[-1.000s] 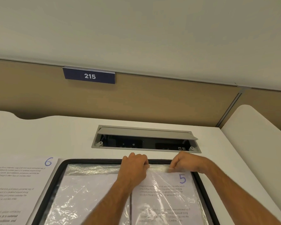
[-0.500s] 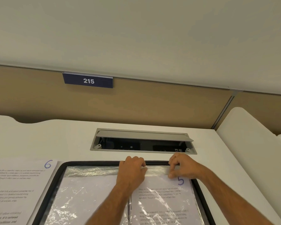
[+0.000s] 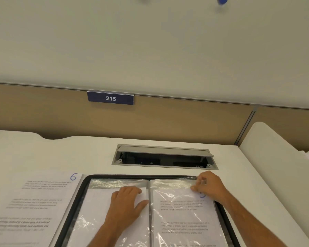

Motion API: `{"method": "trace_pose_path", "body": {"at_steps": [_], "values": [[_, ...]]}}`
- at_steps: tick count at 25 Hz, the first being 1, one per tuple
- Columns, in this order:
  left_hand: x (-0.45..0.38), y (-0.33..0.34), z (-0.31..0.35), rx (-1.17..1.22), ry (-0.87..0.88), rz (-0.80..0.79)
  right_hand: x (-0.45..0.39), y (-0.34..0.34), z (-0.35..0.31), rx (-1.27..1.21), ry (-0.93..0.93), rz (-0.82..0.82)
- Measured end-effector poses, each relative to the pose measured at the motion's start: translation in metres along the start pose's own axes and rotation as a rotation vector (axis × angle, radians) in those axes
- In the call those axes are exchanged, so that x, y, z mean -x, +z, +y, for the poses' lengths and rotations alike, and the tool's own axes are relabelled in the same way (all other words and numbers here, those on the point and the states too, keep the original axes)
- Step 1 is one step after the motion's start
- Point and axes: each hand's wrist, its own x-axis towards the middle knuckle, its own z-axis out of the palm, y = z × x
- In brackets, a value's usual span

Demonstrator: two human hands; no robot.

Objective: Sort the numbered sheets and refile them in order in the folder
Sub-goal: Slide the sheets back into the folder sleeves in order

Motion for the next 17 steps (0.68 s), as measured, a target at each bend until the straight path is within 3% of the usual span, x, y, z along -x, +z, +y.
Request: {"method": "trace_pose_path", "body": {"at_steps": [5, 11, 17], "values": [[0.048, 0.005, -0.031, -0.071, 0.058, 0.052, 0.034, 0.007, 0.017, -0.352, 0.123, 0.014], [0.089, -0.003, -0.042, -0.089, 0.021, -0.137, 0.077, 0.007, 0.033, -0.46, 0.275, -0.101], [0.112, -0.006, -0.053, -0.192, 0.025, -0.181, 0.114, 0.003, 0.032, -0.404, 0.342, -0.222]]}}
